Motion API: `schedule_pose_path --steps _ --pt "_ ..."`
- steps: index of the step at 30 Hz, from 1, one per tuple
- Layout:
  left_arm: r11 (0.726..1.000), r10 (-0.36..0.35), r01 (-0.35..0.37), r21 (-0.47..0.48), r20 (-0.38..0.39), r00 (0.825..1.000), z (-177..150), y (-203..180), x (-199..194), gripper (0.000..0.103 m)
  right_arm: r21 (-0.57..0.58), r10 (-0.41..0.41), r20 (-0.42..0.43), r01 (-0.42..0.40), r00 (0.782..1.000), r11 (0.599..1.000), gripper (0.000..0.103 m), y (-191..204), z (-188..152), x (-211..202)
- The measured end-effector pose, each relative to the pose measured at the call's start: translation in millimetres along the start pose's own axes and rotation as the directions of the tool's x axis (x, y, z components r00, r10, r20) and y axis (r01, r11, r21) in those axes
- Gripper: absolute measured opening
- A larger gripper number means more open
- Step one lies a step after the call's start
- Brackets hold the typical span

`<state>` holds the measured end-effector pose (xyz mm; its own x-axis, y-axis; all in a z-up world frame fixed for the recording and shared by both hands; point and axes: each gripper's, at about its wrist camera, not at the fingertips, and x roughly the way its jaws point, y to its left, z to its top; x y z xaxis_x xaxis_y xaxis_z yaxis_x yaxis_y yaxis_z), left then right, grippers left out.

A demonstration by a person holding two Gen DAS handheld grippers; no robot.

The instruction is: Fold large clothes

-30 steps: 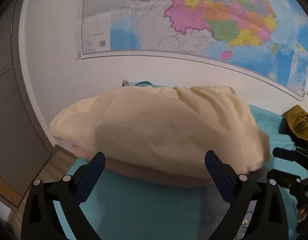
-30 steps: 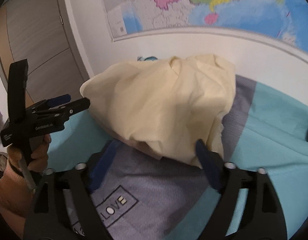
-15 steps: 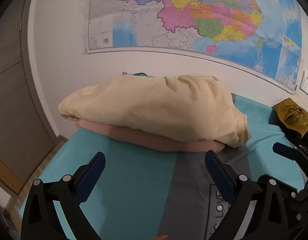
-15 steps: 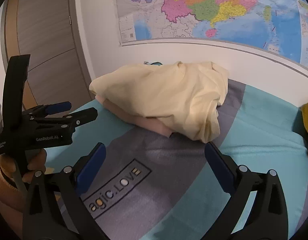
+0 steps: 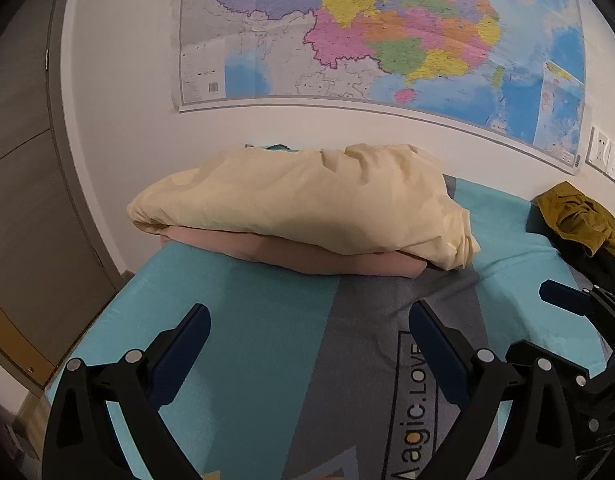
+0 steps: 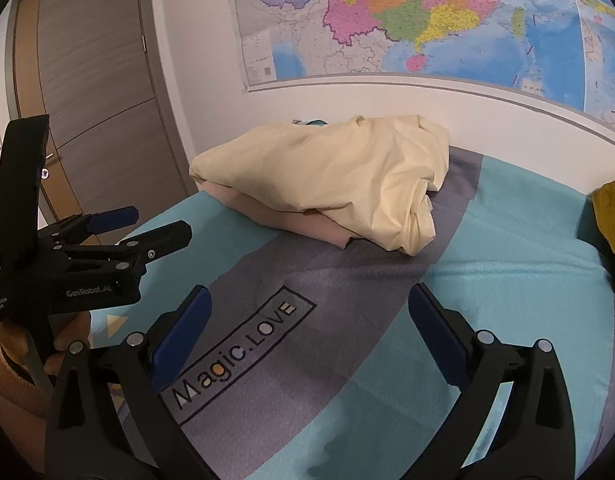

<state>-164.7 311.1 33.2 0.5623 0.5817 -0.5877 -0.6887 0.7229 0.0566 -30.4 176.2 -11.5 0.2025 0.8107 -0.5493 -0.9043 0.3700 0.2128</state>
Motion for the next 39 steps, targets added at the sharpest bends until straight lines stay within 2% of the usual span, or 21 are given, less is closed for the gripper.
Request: schedule_pose_path --steps 39 --pt "1.0 -0.013 0.013 0.007 0.009 1.0 -6 -10 -11 0.096 0.018 0.009 0.008 -0.009 1.0 1.0 0.097 2 -6 -12"
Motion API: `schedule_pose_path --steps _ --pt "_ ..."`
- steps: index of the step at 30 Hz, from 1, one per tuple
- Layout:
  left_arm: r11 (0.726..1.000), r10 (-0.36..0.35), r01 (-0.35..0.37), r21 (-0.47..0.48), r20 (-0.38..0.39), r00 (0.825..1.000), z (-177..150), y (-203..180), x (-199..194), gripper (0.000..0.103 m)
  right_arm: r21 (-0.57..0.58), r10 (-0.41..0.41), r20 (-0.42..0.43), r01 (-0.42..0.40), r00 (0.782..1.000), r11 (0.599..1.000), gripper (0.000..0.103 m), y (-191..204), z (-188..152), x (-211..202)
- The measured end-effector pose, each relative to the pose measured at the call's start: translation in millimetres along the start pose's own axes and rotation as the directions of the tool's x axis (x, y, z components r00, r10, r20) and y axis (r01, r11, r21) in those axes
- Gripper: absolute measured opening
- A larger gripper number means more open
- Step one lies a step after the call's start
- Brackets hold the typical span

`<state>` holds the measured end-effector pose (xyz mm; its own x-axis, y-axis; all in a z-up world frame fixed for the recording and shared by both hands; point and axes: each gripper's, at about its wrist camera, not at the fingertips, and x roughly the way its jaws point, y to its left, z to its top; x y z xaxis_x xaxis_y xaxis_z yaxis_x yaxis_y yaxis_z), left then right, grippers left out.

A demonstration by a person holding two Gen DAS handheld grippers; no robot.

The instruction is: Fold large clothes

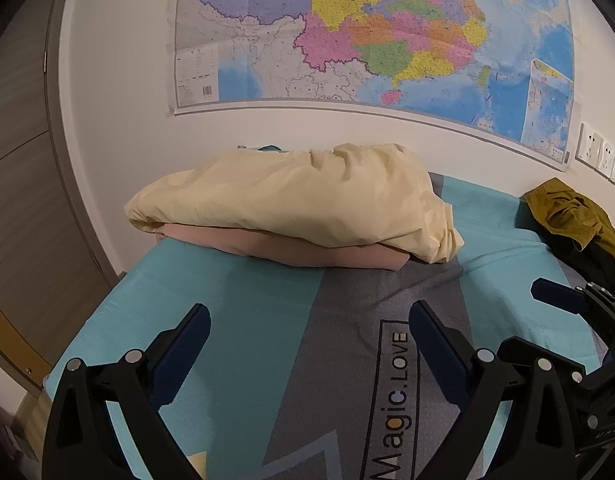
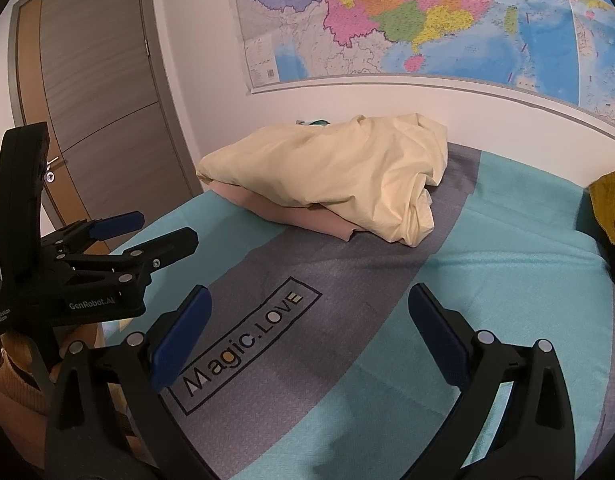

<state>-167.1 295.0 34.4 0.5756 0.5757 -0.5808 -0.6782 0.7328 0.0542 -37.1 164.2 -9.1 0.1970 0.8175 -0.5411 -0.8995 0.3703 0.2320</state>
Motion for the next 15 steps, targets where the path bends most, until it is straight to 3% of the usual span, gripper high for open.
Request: schedule_pose_path --steps 15 --pt "1.0 -0.003 0.003 -0.006 -0.003 1.0 -0.9 2.1 -0.1 0.096 -0.001 0.003 0.001 -0.003 1.0 1.0 0.097 2.3 3.1 1.0"
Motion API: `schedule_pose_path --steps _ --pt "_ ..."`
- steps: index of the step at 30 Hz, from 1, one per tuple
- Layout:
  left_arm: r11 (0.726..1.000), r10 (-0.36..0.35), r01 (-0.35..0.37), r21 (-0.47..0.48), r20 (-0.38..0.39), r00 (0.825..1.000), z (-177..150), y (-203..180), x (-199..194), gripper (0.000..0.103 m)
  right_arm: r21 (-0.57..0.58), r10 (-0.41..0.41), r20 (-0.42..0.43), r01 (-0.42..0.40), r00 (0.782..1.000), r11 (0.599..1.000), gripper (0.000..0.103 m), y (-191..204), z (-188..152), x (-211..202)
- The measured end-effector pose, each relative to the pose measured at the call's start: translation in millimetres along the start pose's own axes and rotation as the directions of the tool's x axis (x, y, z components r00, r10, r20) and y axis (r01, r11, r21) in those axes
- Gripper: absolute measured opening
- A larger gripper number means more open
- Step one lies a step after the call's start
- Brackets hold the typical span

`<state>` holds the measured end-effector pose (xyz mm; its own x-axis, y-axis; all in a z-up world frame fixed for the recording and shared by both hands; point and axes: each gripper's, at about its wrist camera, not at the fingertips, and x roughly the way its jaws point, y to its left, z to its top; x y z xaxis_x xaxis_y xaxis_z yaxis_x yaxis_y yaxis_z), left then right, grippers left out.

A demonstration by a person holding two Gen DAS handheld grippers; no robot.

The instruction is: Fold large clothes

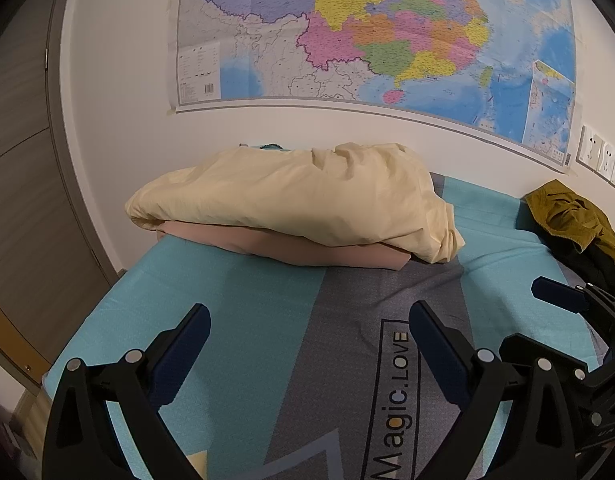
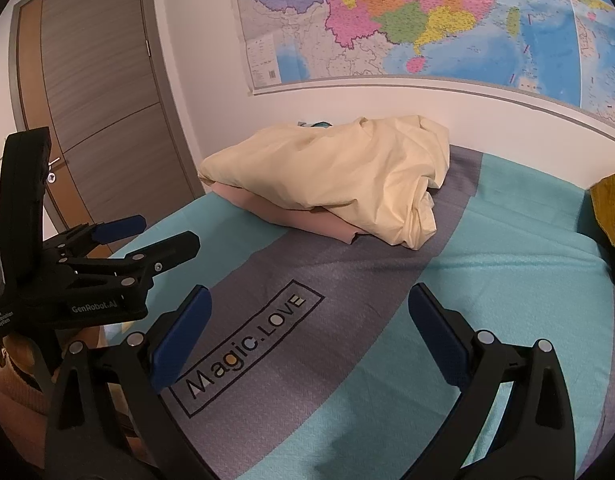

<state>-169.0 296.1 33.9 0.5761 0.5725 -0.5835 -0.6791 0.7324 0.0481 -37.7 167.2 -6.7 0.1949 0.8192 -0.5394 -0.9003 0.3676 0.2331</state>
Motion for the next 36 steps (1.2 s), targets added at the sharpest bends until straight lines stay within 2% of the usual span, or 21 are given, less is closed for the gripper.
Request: schedule_pose_path --steps 29,36 --pt "1.0 -0.008 0.008 0.006 -0.02 1.0 -2 -3 7 0.096 0.008 0.009 -0.003 -0.009 1.0 1.0 0.097 0 2 2" --pt "0.998 -0.048 0.048 0.039 0.01 0.999 -1 -14 8 0.096 0.033 -0.007 0.012 0.007 1.0 0.999 0.097 -8 -2 -5"
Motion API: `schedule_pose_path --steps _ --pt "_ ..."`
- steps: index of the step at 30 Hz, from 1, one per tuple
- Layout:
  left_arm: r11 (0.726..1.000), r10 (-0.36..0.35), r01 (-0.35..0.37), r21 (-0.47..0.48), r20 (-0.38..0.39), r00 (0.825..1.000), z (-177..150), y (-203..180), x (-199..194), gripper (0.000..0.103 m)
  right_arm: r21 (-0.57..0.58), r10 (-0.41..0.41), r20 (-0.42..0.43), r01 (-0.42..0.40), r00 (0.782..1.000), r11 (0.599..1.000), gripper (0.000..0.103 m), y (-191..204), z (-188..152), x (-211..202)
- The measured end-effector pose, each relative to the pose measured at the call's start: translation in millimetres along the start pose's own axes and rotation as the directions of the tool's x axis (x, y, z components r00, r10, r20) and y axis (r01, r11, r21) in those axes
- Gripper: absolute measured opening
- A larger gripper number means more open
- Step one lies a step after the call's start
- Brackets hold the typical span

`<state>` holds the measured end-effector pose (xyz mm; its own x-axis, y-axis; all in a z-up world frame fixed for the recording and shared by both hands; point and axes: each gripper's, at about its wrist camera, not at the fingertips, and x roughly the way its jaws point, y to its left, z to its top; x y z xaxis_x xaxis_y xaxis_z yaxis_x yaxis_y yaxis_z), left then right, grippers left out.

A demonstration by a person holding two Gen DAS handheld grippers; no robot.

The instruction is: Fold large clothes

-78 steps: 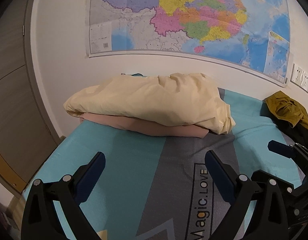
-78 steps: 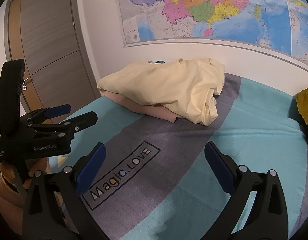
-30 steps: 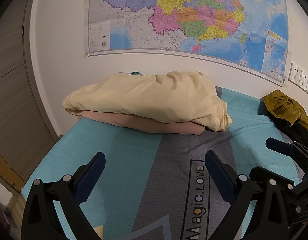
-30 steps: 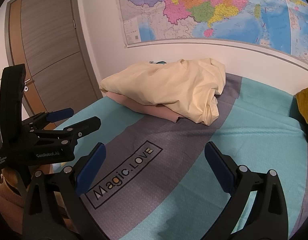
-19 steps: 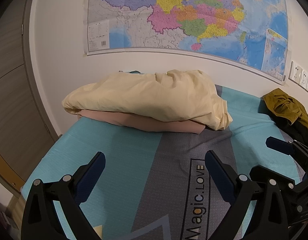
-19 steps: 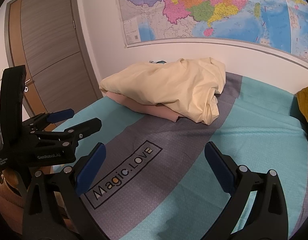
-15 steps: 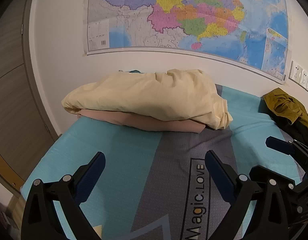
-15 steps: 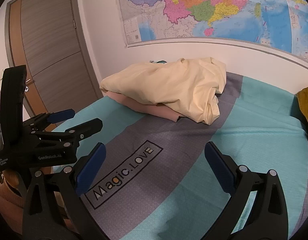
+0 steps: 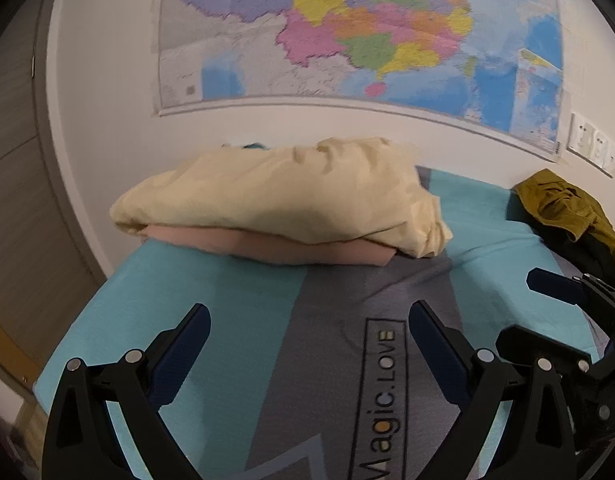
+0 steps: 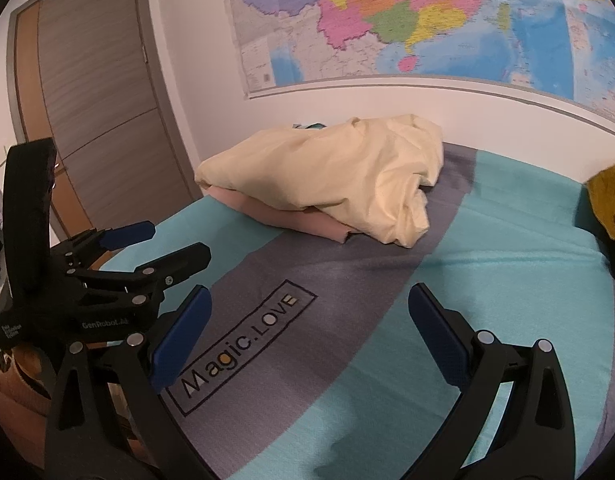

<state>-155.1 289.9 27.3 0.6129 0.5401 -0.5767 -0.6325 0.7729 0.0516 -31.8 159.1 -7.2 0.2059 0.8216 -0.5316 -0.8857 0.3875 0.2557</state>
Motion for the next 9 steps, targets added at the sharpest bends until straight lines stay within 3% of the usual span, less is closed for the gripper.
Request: schedule_pose_path --steps 6,9 --pt "0.997 -0.07 0.071 0.011 -0.048 0.996 1 -27 13 0.096 0.063 -0.092 0.021 0.09 0.996 0.994 0.097 -29 -12 -27" --pt "0.986 -0.162 0.164 0.016 -0.1 0.982 2 -54 25 0.096 0.115 -0.153 0.039 0.147 0.988 0.982 0.097 -48 -20 -47"
